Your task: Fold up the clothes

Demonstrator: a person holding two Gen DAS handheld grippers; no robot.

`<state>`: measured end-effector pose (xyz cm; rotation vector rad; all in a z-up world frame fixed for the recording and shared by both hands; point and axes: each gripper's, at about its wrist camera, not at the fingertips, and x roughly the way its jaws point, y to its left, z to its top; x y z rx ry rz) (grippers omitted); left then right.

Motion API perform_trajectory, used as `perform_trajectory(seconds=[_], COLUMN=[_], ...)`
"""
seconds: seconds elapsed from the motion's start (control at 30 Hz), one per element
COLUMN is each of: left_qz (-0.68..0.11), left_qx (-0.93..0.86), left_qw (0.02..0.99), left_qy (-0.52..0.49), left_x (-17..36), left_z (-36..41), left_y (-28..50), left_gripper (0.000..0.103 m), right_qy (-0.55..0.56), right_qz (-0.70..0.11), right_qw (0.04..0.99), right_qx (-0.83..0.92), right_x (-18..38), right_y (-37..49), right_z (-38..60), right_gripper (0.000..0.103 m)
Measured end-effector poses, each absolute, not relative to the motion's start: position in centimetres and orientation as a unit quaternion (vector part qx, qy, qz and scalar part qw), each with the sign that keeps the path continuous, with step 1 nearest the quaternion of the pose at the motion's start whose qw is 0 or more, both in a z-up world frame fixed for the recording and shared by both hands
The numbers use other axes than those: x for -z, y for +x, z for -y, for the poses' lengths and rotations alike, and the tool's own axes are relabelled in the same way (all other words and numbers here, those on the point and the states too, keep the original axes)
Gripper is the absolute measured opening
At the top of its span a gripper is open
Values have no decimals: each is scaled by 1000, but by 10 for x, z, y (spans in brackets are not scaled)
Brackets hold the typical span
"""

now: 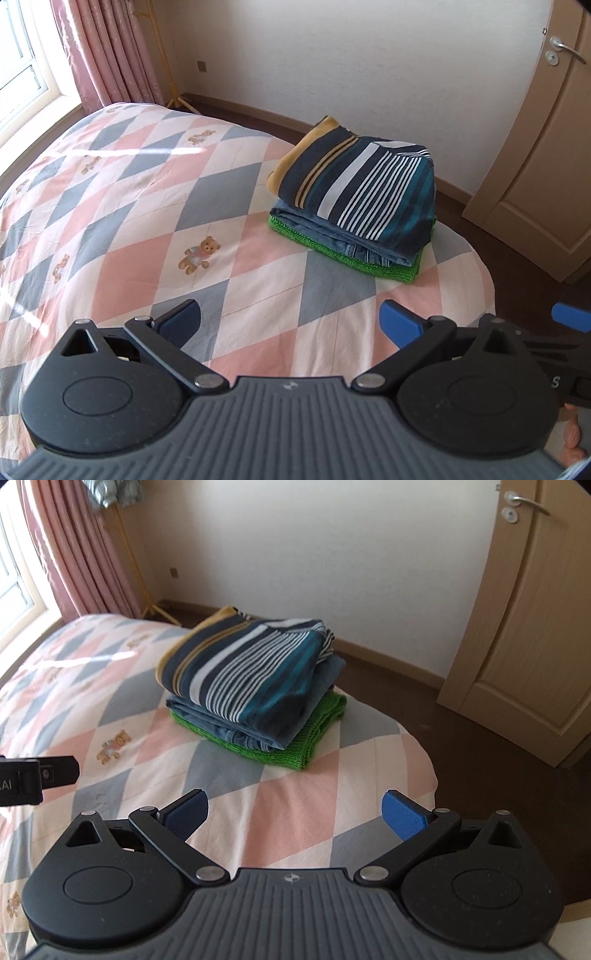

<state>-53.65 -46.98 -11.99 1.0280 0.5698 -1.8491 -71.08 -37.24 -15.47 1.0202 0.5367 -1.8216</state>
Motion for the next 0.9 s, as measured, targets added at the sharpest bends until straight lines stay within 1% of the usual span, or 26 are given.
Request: perform_trajectory(seconds=[0.37,0.5,0.9], left_qz=[-245,-238,-244], left_qx=[740,735,724], left_qw=[443,441,444], left_qy=[443,457,468], left_x=[150,160,169], left_z=[514,525,549], left_y=[-577,-592,-616], left_gripper=[102,102,102], right_qy=[438,447,456], right_qz=[-246,-251,-270], right_qw=[466,462,477], right_qx=[728,724,701], right_x=[180,186,198], right_y=[-743,-753,-774], right_z=[413,424,456], right_gripper=[103,103,103])
